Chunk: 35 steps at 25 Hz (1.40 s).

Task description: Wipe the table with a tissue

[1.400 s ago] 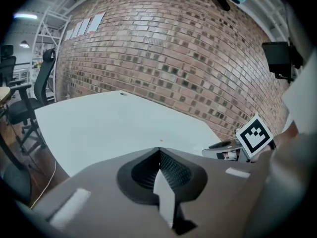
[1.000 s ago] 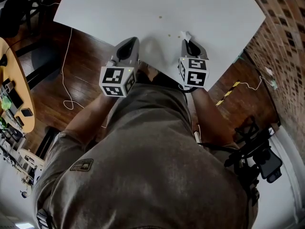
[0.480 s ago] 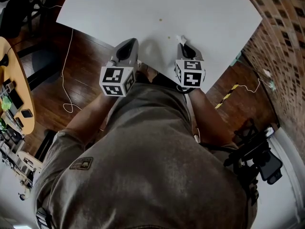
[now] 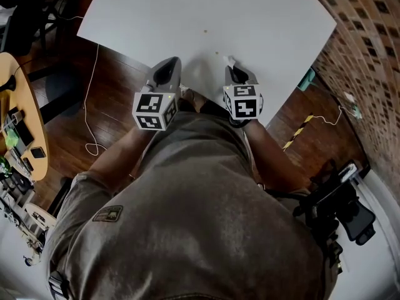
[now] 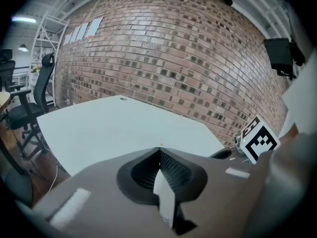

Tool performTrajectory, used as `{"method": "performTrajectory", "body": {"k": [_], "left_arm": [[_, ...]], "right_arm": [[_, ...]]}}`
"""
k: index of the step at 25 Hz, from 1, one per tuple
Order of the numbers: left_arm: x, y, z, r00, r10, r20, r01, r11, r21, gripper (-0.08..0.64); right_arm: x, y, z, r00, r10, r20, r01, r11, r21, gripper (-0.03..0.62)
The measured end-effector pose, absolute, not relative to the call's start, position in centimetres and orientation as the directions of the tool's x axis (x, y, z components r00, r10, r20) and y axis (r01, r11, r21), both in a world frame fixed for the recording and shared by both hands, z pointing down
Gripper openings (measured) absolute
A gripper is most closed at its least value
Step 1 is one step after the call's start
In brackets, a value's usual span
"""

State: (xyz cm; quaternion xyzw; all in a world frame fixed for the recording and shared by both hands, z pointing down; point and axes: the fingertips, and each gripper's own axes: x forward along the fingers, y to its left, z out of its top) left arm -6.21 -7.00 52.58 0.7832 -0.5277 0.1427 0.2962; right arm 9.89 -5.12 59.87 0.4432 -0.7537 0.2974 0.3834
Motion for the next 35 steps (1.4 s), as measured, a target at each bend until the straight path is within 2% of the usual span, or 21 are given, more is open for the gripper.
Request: {"method": "performTrajectory", "body": {"k": [12,25,35], "left_arm": [[-5.4,-6.3,51.5,0.374,-0.753,0.542,-0.927,-0.282,0.248,0.002],[-7.4,-6.3,50.5,0.329,-0.769,0.548,-0.944,-0.275,0.182,0.002],[-8.4,-6.5,51.0,0.339,-0.767,0.545,-0.94,-0.26,0.219,0.002]], "right_arm": [[10.1,-4.7,60.1,-0.36,-0.42,0.833,-0.878,0.455,-0.15,0.032],[14.0,-9.7,60.1,-0.281,-0.497,0.821,-0.926,0.366,-0.095,0.032],[12.8,-9.6,60.0,-0.275,-0.486,0.829,-0.926,0.365,-0.093,0.032]]}}
